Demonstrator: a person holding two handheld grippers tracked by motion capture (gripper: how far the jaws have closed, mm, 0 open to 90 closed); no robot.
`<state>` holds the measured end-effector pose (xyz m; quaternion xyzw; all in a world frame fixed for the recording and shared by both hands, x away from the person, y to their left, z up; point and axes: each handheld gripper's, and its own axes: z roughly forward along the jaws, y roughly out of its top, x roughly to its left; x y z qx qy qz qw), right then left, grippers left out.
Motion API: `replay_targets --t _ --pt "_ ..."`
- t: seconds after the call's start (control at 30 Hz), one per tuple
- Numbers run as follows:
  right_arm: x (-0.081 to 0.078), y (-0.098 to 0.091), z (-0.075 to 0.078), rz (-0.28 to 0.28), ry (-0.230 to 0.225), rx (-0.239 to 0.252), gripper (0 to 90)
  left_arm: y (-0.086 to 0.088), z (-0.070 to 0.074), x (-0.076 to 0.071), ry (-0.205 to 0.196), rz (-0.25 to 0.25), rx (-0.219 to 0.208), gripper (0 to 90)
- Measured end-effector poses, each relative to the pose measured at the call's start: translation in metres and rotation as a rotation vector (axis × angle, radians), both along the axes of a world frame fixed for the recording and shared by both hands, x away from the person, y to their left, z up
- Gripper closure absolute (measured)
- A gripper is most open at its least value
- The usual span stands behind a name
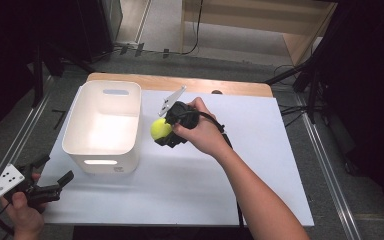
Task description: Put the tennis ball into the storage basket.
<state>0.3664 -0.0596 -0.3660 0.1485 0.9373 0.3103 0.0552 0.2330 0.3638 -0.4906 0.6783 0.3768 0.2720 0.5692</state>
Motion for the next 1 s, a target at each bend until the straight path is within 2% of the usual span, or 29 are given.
replay_targets --t 0.3,0.33,0.37,0.4,0.9,1.0 --pt "0.004 0.007 0.007 0.012 0.009 0.008 24.3 0.000 0.000 0.000 0.000 -0.003 0.001 0.0" --pt "0.005 0.008 0.008 0.013 -0.001 0.007 24.3 0.000 0.000 0.000 0.000 -0.003 0.000 0.0" --pt "0.004 0.009 0.010 0.010 0.011 0.003 24.3 0.000 0.000 0.000 0.000 -0.003 0.002 0.0" --pt "0.005 0.010 0.010 0.014 0.001 0.012 24.3 0.000 0.000 0.000 -0.001 -0.003 0.001 0.0" --pt "0.010 0.025 0.025 0.033 -0.003 -0.003 24.3 0.000 0.000 0.000 0.000 -0.005 -0.001 0.0" --pt "0.011 0.028 0.026 0.038 -0.007 0.006 24.3 0.000 0.000 0.000 -0.001 -0.003 -0.001 0.0"
